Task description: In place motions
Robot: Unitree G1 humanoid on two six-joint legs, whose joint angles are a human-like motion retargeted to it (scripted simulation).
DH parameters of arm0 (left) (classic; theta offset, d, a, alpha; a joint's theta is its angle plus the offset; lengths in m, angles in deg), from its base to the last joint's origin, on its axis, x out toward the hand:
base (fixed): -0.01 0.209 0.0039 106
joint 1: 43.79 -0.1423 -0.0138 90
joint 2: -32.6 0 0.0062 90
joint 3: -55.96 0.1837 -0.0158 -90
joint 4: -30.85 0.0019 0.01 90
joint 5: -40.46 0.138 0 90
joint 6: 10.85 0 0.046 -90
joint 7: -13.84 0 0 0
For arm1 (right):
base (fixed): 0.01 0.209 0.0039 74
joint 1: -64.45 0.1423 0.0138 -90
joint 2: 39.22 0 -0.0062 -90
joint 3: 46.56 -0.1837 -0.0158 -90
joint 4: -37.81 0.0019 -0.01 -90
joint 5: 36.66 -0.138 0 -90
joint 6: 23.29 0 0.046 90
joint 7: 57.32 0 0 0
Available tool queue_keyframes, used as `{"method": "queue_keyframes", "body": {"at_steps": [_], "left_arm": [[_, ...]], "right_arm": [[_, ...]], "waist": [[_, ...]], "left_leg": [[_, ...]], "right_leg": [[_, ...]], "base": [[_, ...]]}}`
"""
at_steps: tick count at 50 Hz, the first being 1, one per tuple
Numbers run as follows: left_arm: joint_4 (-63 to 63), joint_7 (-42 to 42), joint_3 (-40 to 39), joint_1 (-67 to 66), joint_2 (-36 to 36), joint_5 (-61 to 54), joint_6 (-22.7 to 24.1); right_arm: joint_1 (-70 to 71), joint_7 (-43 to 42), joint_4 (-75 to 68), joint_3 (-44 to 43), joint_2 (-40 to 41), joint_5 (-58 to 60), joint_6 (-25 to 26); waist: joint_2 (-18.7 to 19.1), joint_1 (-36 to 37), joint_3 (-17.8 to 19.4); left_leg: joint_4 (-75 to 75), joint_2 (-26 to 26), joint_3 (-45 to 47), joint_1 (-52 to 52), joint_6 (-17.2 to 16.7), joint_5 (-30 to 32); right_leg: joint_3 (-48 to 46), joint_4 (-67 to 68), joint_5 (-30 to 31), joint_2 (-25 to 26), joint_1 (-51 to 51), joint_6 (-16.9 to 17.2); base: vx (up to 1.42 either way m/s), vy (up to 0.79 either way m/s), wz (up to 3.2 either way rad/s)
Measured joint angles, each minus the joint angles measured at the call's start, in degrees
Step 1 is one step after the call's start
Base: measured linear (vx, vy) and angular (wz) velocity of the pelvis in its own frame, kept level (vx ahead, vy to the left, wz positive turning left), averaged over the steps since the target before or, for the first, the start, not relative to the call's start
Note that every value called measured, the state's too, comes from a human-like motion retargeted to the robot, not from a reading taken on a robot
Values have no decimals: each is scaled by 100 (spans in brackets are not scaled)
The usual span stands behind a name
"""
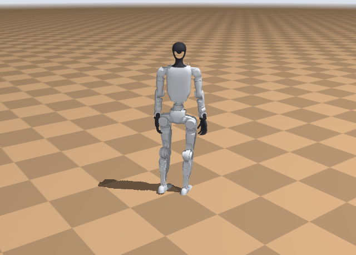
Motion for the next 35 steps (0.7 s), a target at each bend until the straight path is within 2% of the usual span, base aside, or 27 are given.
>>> {"method": "queue_keyframes", "body": {"at_steps": [2, 3, 5, 8, 9, 12, 15, 22, 27, 30, 32, 35], "left_arm": [[51, 3, 35, 16, -39, 31, 23], [82, -11, 56, 13, -50, 21, 33], [168, -60, 113, 3, -45, -19, 38], [269, -253, 354, 67, 54, 41, -52], [279, -293, 446, 97, 114, 125, -87], [245, -206, 637, 130, 299, 432, -126], [219, -84, 739, 81, 448, 587, -91], [317, -114, 549, -85, 568, 443, -160], [253, -22, 394, -170, 445, 506, -131], [133, -30, 406, -135, 374, 521, -131], [55, -19, 433, -84, 352, 560, -144], [-144, 14, 458, -46, 329, 536, -140]], "right_arm": [[90, 44, 88, -72, -31, 51, -60], [136, 67, 141, -82, -49, 65, -93], [223, 107, 267, -20, -69, 48, -147], [361, 32, 407, 96, -37, -125, -192], [402, -17, 412, 137, -19, -243, -215], [433, -49, 329, 227, -1, -563, -279], [343, 85, 272, 223, -54, -527, -243], [431, -218, -53, -50, -295, -481, -184], [610, -259, -299, -480, -462, -1001, -140], [669, -292, -424, -708, -546, -1405, -153], [642, -332, -532, -868, -554, -1619, -111], [615, -456, -767, -1006, -521, -1974, -37]], "waist": [[23, 50, 52], [43, -46, 66], [92, -385, 135], [176, -924, 312], [233, -1123, 341], [380, -1339, 321], [429, -1238, 227], [538, -1335, 13], [824, -1715, -264], [924, -1765, -389], [966, -1741, -475], [1024, -1650, -594]], "left_leg": [[-147, 61, 211, 83, 6, -53], [-147, 156, 700, 74, 147, -150], [-364, 216, 1218, 227, 421, -248], [-446, 229, 1534, 287, 548, -316], [-472, 310, 1743, 286, 570, -345], [-585, 538, 2468, 295, 635, -456], [-691, 720, 3330, 342, 640, -587], [-1006, 986, 5858, 751, 406, -930], [-1088, 1072, 7135, 848, 120, -1169], [-1122, 1009, 7683, 908, -82, -1258], [-1121, 986, 7939, 959, -236, -1261], [-1092, 1052, 8448, 1065, -460, -1184]], "right_leg": [[507, 139, 121, 52, -200, 27], [696, 211, 177, 94, -299, 22], [999, 296, 268, 187, -409, -27], [1373, 254, 490, 317, -556, -146], [1228, 239, 467, 294, -620, -242], [187, 211, 117, 89, -792, -581], [-1096, 244, -340, -197, -903, -733], [-3761, 286, -933, -600, -850, -581], [-5722, 218, -892, -521, -470, -424], [-6227, 70, -797, -362, -267, -176], [-6467, -94, -414, -265, -272, -180], [-5595, 103, -493, -210, -623, -367]], "base": [[-8, 11, -217], [-11, 10, -170], [-14, 12, -151], [-29, 13, -171], [-44, 14, -192], [-34, 9, -259], [-29, -2, -307], [-32, -2, -325], [-26, -8, -274], [-18, -12, -260], [-8, -14, -256], [-5, -28, -211]]}}
